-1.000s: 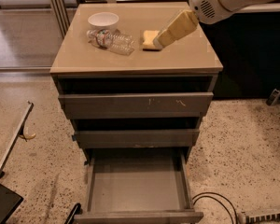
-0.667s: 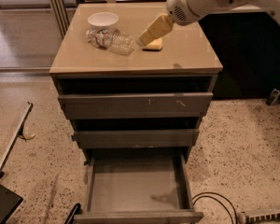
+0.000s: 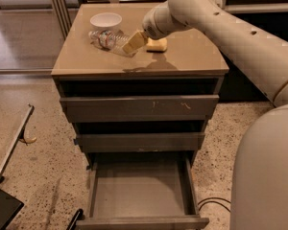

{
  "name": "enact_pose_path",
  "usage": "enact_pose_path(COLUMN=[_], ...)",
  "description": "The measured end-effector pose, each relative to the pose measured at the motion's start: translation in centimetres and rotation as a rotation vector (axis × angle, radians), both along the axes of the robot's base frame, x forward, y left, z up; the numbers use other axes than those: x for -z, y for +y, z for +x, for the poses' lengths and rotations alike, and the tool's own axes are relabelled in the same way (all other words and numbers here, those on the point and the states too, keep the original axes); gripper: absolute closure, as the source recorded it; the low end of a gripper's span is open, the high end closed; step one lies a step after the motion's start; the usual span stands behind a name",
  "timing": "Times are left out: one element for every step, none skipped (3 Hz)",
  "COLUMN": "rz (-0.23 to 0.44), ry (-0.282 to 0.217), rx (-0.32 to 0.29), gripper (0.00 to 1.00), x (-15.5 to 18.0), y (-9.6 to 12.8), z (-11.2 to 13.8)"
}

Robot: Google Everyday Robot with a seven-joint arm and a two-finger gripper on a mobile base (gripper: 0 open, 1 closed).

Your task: Place water bottle into bottom drawer

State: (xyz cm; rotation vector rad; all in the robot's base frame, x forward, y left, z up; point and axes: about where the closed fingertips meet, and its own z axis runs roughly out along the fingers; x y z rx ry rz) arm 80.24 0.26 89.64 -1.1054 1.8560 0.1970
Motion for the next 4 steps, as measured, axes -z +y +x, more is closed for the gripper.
enact_pose_path(rz=[0.000, 0.013, 0.014, 0.061], ry=[0.000, 0.002, 0.002, 0.046], rx=[0.000, 0.009, 0.009, -0.036], gripper=[0.00, 0.00, 0.00, 0.00], x=[0.0, 0.2, 0.2, 1.6], y=[0.0, 0.1, 0.1, 2.0], z=[0.0, 0.1, 0.1, 1.3])
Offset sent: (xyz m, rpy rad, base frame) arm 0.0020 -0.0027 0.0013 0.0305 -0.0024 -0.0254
